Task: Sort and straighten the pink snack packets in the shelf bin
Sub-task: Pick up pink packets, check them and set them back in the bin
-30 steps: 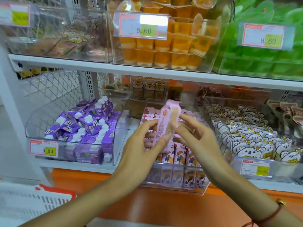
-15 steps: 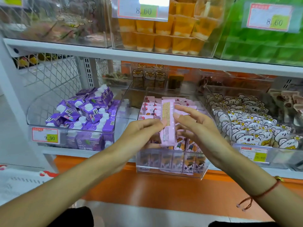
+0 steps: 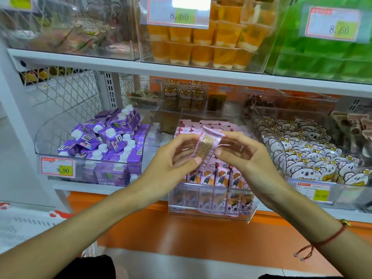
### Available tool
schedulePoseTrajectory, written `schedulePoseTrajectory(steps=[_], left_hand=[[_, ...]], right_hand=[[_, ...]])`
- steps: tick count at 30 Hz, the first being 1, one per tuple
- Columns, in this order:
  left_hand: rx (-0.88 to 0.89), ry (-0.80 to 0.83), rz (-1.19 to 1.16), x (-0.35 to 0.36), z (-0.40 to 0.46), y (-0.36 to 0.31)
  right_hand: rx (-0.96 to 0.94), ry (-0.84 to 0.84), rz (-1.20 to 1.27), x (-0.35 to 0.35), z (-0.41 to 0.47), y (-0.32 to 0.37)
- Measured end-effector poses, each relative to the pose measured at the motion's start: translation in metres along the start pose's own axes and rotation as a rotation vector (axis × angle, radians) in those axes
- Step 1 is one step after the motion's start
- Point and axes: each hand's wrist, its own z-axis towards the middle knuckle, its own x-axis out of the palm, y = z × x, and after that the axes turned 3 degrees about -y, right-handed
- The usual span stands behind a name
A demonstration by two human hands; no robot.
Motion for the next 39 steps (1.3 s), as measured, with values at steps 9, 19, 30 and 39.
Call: schedulePoseTrajectory(steps=[9,19,30,39], left_hand=[[-0.045,-0.234,-0.108,0.002,0.005,-0.008],[-0.064,-0.287,-0.287,-0.012,0.008,-0.014],[-0.02,-0.217,-0.176,-0.009,0.007,-0.013],[0.221,-0.343,0.27,-0.039,0.024,-0.007]], right_hand=[[-0.116,0.079,-0.169,0.016,-0.009,0.001],[0.007,-0.006,-0.018,0.01,0.001,-0.003],[0.079,-0.226,0.098,0.003,0.009,-0.008],[-0.149,0.025,-0.929,0.0,0.023,-0.029]])
